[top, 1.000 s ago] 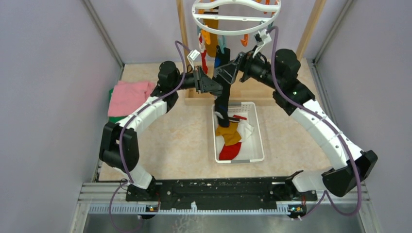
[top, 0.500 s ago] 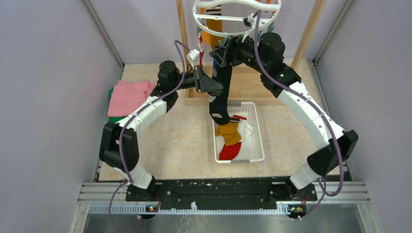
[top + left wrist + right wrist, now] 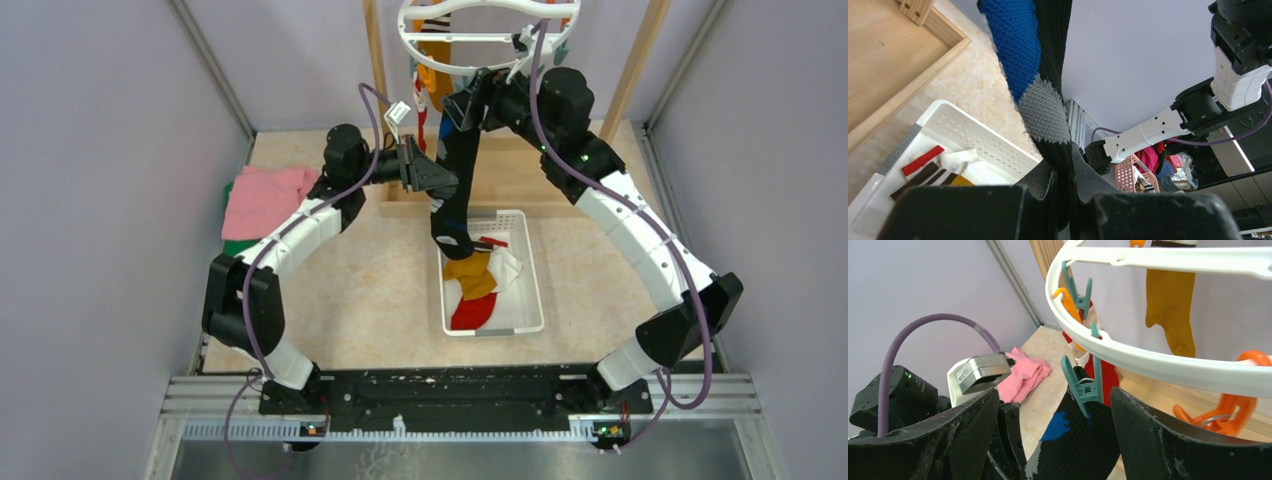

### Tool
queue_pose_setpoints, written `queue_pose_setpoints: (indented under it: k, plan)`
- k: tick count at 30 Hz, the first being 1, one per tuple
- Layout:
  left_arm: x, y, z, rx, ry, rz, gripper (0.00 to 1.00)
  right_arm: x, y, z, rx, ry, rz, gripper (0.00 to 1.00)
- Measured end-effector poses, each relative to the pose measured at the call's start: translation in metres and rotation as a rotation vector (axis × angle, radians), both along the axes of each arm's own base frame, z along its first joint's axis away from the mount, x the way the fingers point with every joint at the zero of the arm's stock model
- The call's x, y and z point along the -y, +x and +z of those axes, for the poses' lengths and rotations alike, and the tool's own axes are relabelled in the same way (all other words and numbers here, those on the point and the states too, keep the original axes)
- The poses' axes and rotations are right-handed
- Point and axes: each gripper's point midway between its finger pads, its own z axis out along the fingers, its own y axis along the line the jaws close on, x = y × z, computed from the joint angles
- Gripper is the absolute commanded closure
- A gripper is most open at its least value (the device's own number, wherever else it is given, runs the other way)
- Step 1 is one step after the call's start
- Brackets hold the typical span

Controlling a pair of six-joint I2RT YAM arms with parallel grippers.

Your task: Remove the socks clipped to the hanger

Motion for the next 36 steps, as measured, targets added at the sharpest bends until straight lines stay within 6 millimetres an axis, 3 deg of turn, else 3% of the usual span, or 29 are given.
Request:
queue_pose_setpoints:
  k: [10, 19, 27, 33, 36]
  plan:
    - [-0.001, -0.002, 0.001, 0.003, 0.006, 0.000, 1.00, 0.011, 0.003, 0.009, 0.021, -0.014, -0.030, 0.19]
    - [0.002, -0.004, 0.005, 0.009, 0.002, -0.007, 1.00, 0.006, 0.012, 0.018, 0.040, 0.050, -0.039, 0.32]
    - [0.006, -0.009, 0.006, 0.009, 0.001, -0.021, 1.00, -0.001, 0.028, 0.000, 0.010, 0.046, -0.056, 0.38]
    - [0.011, -0.012, 0.007, 0.010, 0.000, -0.031, 1.00, -0.001, 0.032, 0.002, 0.026, 0.074, -0.069, 0.67]
    - [0.013, -0.013, 0.007, 0.011, -0.001, -0.029, 1.00, -0.001, 0.033, 0.004, 0.035, 0.098, -0.070, 1.00]
